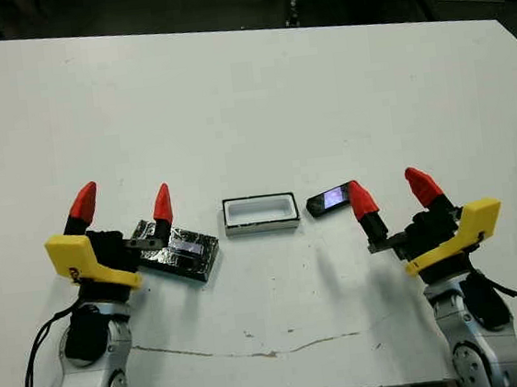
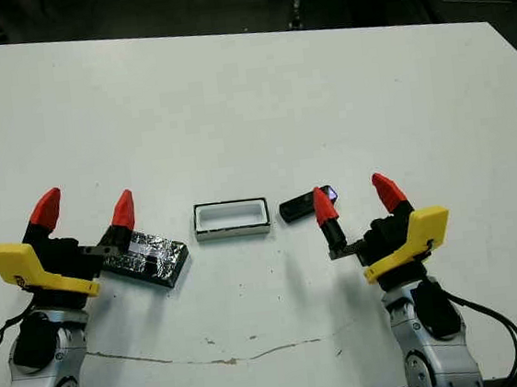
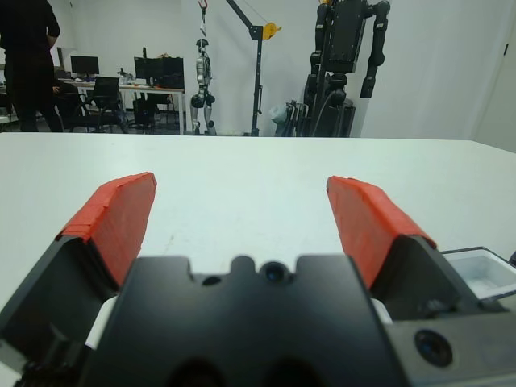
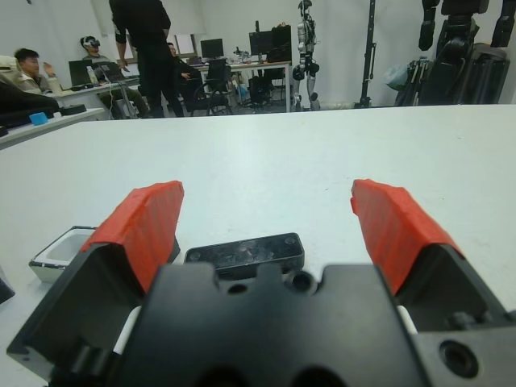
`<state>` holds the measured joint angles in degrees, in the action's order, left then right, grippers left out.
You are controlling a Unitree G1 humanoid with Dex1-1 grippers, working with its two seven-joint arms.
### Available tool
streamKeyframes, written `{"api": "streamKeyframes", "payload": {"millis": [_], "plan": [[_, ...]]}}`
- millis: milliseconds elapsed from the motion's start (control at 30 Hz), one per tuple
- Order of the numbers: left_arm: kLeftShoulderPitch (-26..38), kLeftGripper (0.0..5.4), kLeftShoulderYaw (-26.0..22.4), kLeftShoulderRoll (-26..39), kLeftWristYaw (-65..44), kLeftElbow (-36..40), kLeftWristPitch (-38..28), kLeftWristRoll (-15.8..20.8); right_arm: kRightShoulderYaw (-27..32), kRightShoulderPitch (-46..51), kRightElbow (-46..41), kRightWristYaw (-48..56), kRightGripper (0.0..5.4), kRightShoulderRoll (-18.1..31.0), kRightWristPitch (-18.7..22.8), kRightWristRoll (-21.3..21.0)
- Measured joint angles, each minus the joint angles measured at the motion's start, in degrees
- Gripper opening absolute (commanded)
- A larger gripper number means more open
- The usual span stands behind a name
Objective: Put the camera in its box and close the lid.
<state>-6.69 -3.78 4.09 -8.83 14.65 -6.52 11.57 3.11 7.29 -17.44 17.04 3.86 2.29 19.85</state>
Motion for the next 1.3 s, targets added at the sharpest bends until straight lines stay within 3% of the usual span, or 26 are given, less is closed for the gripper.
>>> {"api": "streamKeyframes", "payload": {"millis": [500, 633, 833, 1033, 1300], "plan": [[-0.01, 5.39, 0.38, -0.05, 0.0, 0.08, 0.29, 0.22, -0.67, -0.17, -0.01, 0.44, 5.4, 0.78, 0.45, 0.19], [0.02, 5.39, 0.39, -0.07, 0.0, 0.02, 0.45, 0.16, 1.93, -5.49, 1.68, 4.5, 5.4, 7.67, 2.28, 0.15], [-0.04, 5.39, 0.36, -0.14, 0.01, 0.01, 0.46, 0.14, 4.38, -21.74, 10.46, 13.25, 5.4, 20.37, 2.66, -1.86], [0.02, 5.39, 0.46, -0.3, 0.02, 0.05, 0.49, 0.13, -2.4, -40.63, 26.73, 28.79, 5.4, 28.78, -1.74, -8.17], [0.0, 5.39, 0.43, -0.37, 0.16, 0.0, 0.47, -0.38, -15.24, -55.22, 41.47, 48.2, 5.4, 30.44, -0.08, -16.05]]}}
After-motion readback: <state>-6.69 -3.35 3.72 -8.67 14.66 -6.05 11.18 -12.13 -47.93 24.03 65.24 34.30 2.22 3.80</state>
